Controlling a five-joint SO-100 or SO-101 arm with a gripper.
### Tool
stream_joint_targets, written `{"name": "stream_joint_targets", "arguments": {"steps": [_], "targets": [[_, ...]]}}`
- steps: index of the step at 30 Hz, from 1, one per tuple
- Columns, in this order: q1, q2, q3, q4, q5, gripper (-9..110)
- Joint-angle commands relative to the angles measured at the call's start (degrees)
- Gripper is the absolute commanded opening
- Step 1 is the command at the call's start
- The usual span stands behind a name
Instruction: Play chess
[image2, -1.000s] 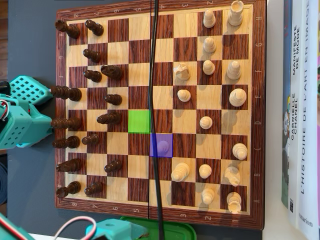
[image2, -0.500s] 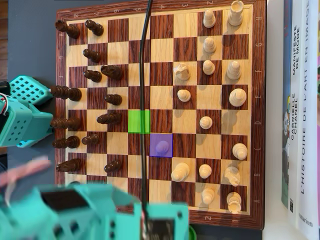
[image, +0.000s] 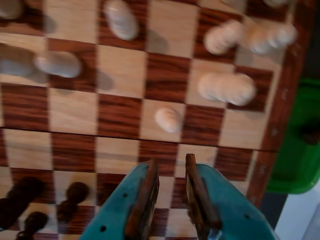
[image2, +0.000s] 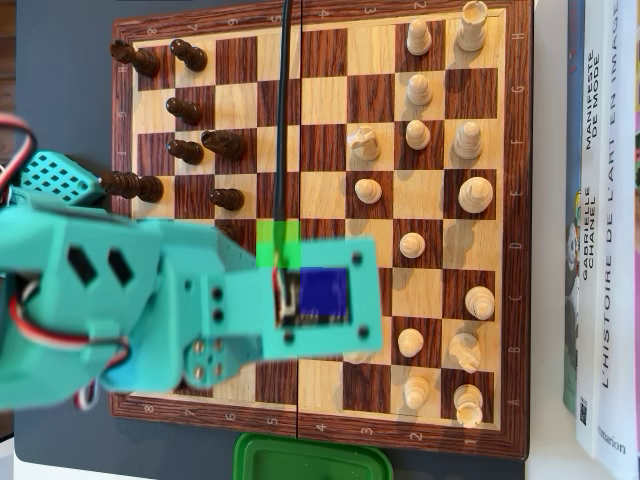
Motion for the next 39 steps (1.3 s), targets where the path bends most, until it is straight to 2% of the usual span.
{"name": "stream_joint_targets", "arguments": {"steps": [1, 9, 24, 39], "targets": [[-0.35, 1.41, -0.26, 0.09, 1.14, 10], [0.53, -6.50, -3.78, -0.09, 0.53, 16], [2.29, -16.00, -10.99, 0.00, 0.53, 16], [1.32, -19.16, -11.16, -0.44, 1.05, 16]]}}
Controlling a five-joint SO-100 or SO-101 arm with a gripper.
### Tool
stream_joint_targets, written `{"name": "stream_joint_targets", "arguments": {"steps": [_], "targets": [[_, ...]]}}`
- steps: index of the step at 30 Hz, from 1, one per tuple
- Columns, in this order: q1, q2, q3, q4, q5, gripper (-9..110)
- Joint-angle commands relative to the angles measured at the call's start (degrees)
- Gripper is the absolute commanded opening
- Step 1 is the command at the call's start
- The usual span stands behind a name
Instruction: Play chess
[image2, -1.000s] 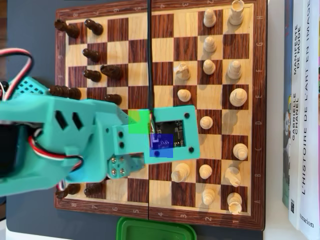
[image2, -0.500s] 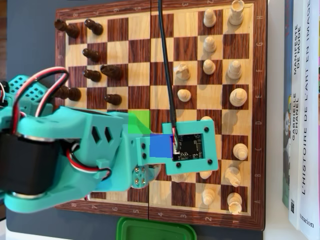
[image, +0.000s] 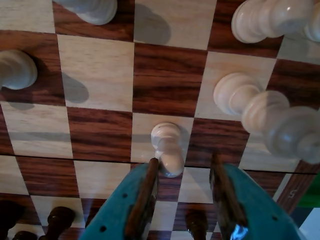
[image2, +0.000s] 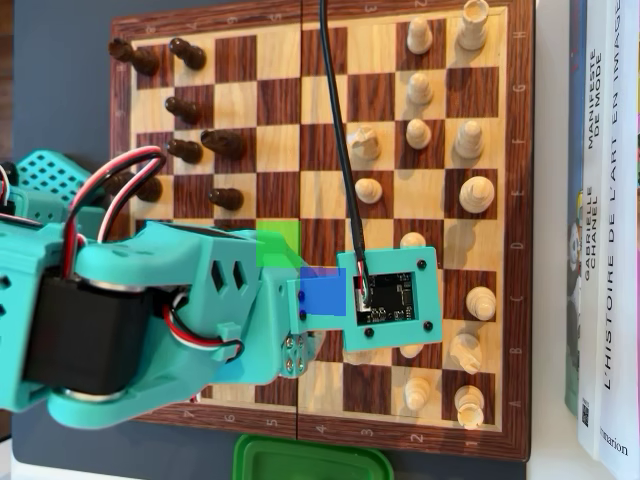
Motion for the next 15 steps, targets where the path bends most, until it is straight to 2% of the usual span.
{"name": "stream_joint_targets", "arguments": {"steps": [1, 15], "targets": [[-0.26, 0.35, -2.72, -0.35, 0.35, 16], [-1.76, 0.35, -2.64, 0.00, 1.93, 16]]}}
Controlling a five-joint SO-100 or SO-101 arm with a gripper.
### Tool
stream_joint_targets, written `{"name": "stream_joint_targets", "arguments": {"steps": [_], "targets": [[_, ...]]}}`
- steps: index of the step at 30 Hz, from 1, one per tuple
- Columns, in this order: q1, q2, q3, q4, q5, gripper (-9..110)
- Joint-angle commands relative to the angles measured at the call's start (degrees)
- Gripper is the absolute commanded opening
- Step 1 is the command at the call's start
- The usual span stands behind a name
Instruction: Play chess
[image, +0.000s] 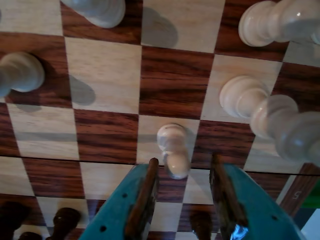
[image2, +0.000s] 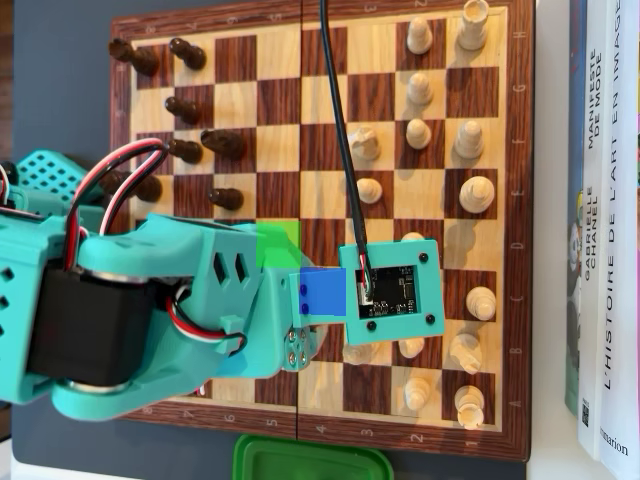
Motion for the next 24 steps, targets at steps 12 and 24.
{"name": "stream_joint_targets", "arguments": {"steps": [12, 24], "targets": [[-0.35, 0.26, -2.02, -0.44, 0.62, 16], [0.00, 0.26, -1.93, -0.53, 0.26, 16]]}}
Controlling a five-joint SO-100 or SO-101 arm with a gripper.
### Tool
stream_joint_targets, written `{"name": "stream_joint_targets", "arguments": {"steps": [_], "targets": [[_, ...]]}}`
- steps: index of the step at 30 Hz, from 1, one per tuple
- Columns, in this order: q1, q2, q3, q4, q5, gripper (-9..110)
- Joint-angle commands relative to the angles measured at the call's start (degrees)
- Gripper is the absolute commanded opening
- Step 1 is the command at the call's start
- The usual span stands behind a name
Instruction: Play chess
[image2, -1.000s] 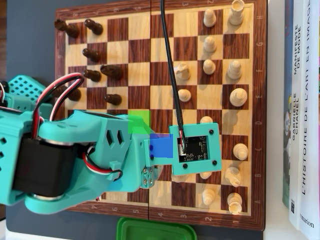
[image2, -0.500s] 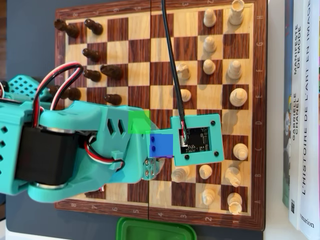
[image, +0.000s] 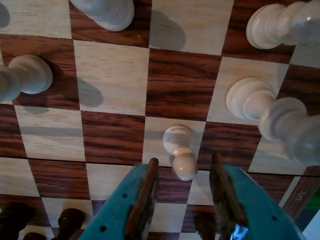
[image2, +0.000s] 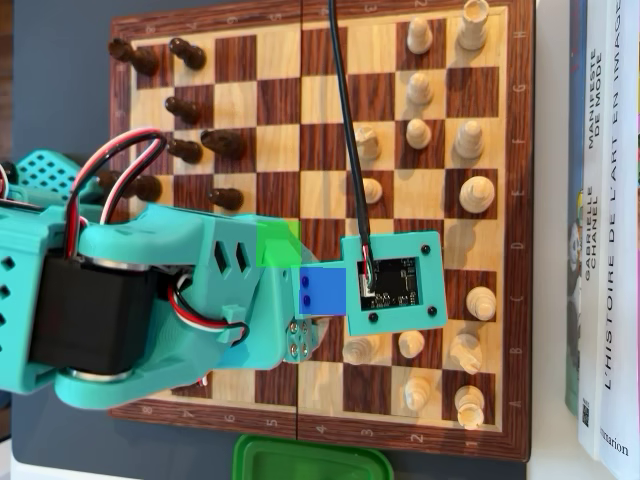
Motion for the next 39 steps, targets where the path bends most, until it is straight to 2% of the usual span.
{"name": "stream_joint_targets", "arguments": {"steps": [1, 27, 31, 39], "targets": [[0.53, 0.26, -1.93, -0.53, -0.18, 16], [0.70, -3.16, -2.55, -2.46, -0.35, 15], [1.05, -3.08, -2.55, -2.46, -0.35, 8], [1.58, -3.16, -2.55, -2.46, -0.35, 3]]}}
